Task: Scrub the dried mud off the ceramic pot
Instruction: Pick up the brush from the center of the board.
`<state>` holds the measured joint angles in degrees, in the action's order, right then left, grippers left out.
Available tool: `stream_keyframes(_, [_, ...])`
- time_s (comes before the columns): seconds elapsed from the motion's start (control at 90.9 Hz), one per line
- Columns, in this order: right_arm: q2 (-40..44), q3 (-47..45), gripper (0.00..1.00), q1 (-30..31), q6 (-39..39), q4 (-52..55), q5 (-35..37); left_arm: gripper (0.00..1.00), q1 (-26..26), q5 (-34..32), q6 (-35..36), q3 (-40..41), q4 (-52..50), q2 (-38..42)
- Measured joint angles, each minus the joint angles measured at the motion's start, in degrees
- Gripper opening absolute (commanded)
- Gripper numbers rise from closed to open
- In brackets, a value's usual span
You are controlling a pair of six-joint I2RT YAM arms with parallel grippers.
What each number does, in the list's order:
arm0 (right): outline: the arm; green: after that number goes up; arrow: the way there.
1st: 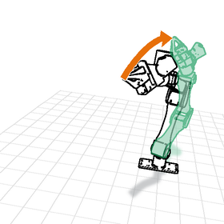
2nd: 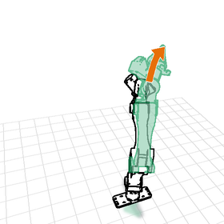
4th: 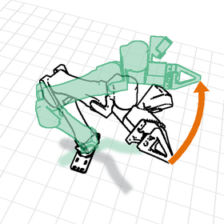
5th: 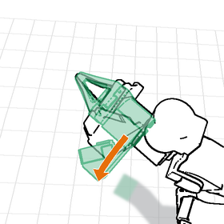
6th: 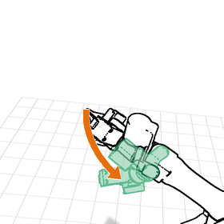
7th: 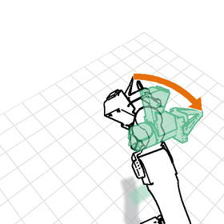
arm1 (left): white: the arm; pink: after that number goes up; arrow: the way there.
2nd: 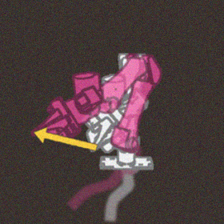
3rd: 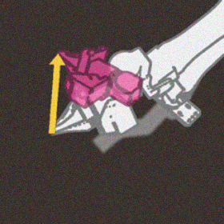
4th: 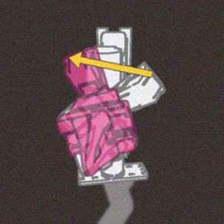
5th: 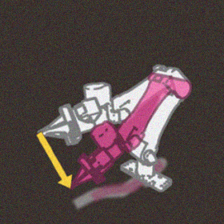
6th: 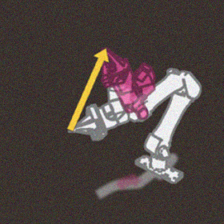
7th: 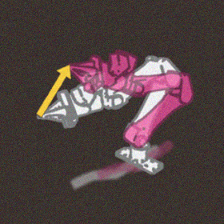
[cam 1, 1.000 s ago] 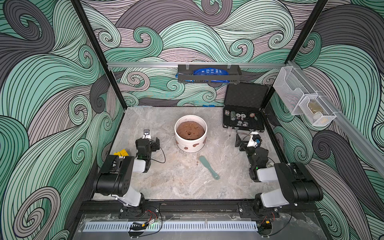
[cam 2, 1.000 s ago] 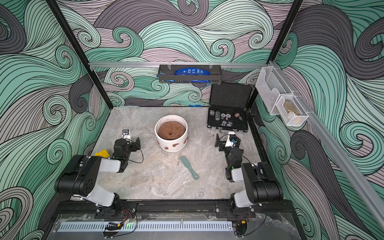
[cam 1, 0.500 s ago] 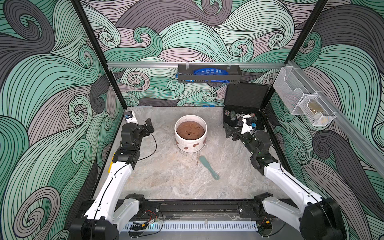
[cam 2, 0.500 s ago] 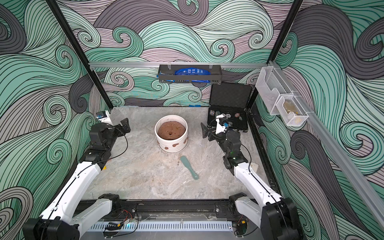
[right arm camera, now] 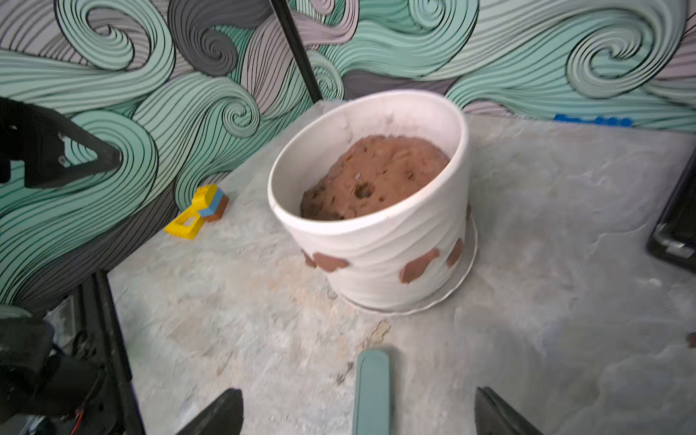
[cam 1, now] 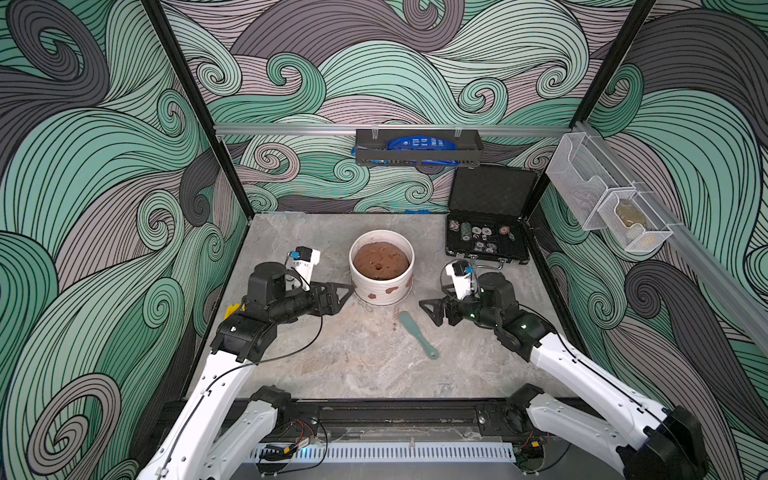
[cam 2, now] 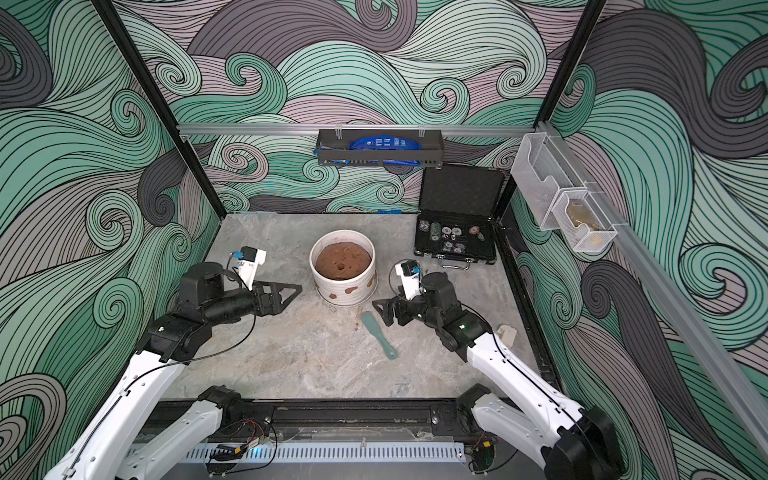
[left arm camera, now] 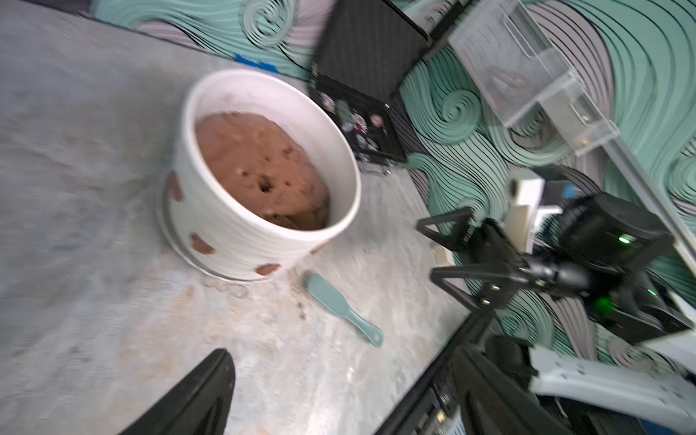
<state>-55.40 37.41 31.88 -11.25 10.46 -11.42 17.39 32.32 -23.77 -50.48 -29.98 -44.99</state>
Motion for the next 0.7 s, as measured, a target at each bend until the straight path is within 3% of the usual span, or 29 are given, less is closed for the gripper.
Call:
stream_keyframes(0.11, [-0.66,-1.51,0.98,5.44,-2.01,3.13,4.28,0.94,5.25,2.62,-2.45,1.42,0.02,1.11])
stream_keyframes(0.264, [-4.17,-2.99,0.86,10.49,-3.78,4.72,8.39,0.94,8.09,3.91,-5.07,5.09,1.11,1.7])
stream_keyframes(0.704, [-19.87,-5.57,0.71,15.76,-7.72,3.63,13.22,0.95,12.55,2.91,-9.29,9.55,5.84,-3.45])
